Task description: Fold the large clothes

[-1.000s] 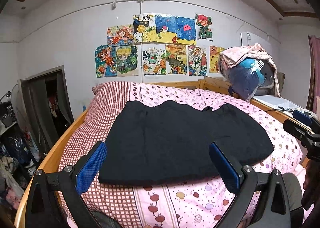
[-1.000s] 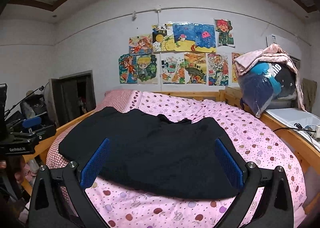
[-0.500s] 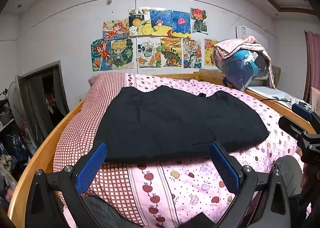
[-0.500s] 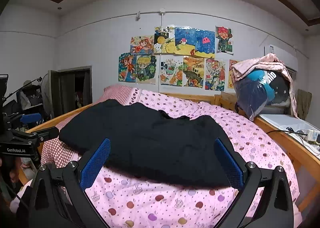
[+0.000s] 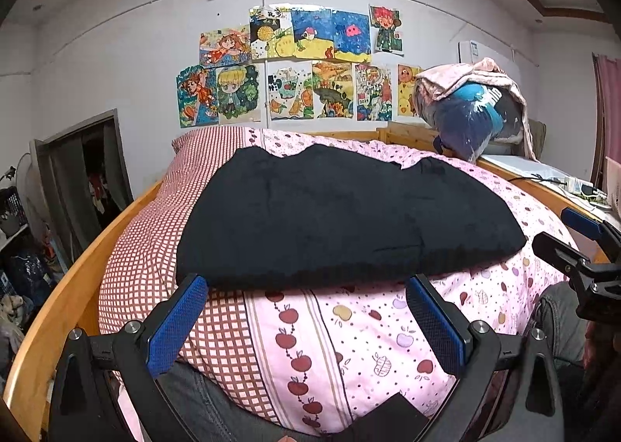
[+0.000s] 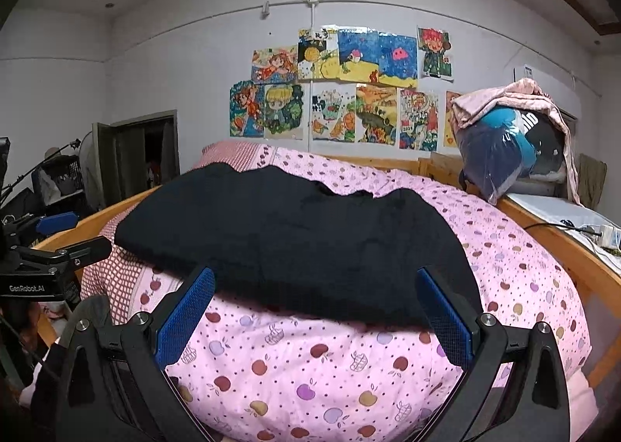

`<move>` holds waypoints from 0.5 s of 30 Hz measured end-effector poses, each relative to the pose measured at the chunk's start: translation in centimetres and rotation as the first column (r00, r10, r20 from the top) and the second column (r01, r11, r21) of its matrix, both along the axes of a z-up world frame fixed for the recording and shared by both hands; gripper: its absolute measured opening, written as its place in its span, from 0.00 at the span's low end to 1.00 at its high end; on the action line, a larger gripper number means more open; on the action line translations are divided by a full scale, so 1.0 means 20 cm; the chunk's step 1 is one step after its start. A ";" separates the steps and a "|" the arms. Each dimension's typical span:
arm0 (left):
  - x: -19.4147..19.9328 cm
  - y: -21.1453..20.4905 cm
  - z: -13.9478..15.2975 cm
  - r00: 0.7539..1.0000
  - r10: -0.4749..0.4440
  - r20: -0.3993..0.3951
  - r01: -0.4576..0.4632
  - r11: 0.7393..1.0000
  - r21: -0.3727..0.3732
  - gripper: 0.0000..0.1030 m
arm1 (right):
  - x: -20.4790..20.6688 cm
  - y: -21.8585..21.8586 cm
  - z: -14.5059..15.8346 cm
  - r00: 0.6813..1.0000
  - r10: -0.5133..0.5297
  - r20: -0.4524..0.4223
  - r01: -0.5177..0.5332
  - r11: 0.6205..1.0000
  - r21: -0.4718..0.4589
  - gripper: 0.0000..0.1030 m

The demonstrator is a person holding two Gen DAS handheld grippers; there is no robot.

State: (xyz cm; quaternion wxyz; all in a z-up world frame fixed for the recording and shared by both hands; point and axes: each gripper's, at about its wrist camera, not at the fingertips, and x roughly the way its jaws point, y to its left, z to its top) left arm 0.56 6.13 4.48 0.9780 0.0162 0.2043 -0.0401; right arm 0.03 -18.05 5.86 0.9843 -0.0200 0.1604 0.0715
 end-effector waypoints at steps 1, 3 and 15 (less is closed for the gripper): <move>0.00 0.00 -0.01 1.000 0.001 -0.004 -0.001 1.000 0.002 1.00 | 0.00 0.00 -0.01 1.000 -0.002 -0.005 0.002 1.000 0.003 0.98; 0.00 0.00 -0.01 1.000 0.002 -0.006 -0.002 1.000 0.002 1.00 | 0.00 -0.01 -0.03 1.000 -0.005 -0.012 0.005 1.000 0.009 0.98; -0.01 -0.01 -0.02 1.000 0.002 -0.004 -0.002 1.000 0.002 1.00 | 0.01 0.00 -0.03 1.000 0.003 -0.021 -0.003 1.000 0.005 0.98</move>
